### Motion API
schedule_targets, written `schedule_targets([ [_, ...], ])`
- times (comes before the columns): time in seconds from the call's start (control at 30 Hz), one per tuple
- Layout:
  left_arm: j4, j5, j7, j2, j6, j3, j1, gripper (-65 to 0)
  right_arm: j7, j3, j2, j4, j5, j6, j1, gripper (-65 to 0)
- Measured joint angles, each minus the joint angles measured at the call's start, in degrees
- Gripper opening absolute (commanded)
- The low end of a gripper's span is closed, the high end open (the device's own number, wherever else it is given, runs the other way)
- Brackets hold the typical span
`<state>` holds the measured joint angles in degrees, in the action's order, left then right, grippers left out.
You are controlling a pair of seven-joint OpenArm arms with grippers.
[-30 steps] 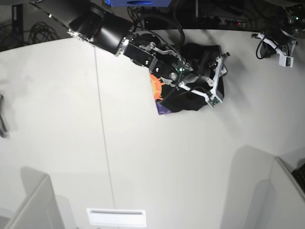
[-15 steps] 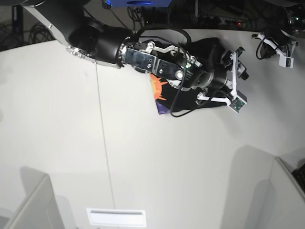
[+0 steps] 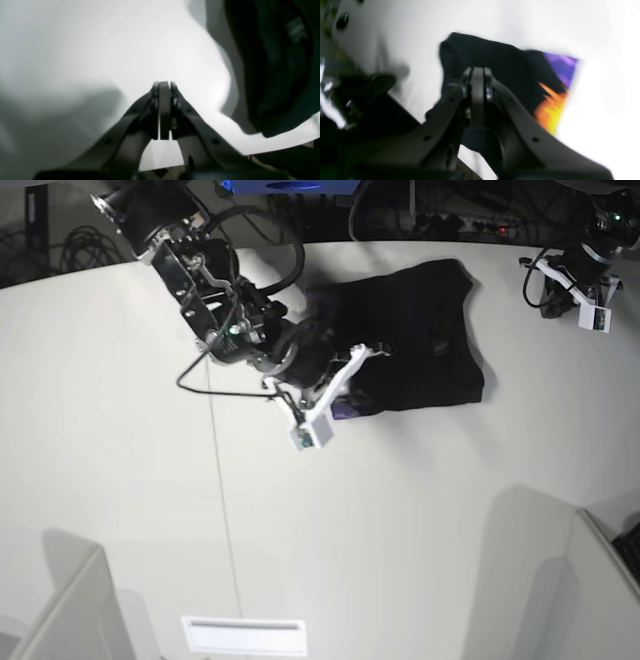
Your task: Fold the T-shirt properly
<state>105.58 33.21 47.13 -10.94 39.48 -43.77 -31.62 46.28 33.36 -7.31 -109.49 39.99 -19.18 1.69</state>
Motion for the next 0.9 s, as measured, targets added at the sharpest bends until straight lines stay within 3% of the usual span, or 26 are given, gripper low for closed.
schedule_targets([
  [0.13, 0.2, 0.1, -0.2, 0.2, 0.0, 4.2, 0.3, -65.0, -0.2, -11.2, -0.2, 0.0, 7.2, -0.2, -5.7, -65.0],
  [0.17, 0.2, 0.1, -0.1, 0.2, 0.0, 5.1, 0.4, -61.5, 0.1, -13.5, -0.6, 0.0, 9.9, -0.2, -6.6, -65.0],
  [0.23, 0.2, 0.0, 0.1, 0.4, 0.0, 7.4, 0.9, -46.7, -0.2, -16.7, -2.9, 0.0, 14.3, 1.4, -7.7, -65.0],
  [0.33, 0.0, -0.1, -0.2, 3.2, 0.0, 8.7, 2.4, -27.5, -0.3, -21.2, -6.0, 0.0, 19.6, 7.8, -9.9, -65.0],
  [0.43, 0.1, 0.1, 0.1, 5.9, 0.0, 9.0, 2.9, -17.8, -0.7, -26.0, -6.8, 0.0, 21.2, 11.4, -12.7, -65.0],
  [0.53, 0.0, -0.1, 0.3, 6.4, 0.0, 9.0, 4.3, -17.1, -0.1, -29.0, -6.8, 0.0, 21.2, 13.7, -15.9, -65.0],
  [0.7, -0.1, -0.1, 6.3, 7.3, 0.0, 10.4, 7.8, -17.1, 0.0, -30.9, -6.8, 0.0, 21.2, 16.8, -18.3, -65.0],
  [0.9, -1.4, -0.1, 6.7, 9.5, 0.0, 10.4, 10.5, -17.1, 0.0, -30.8, -6.8, 0.0, 21.2, 16.9, -18.9, -65.0],
])
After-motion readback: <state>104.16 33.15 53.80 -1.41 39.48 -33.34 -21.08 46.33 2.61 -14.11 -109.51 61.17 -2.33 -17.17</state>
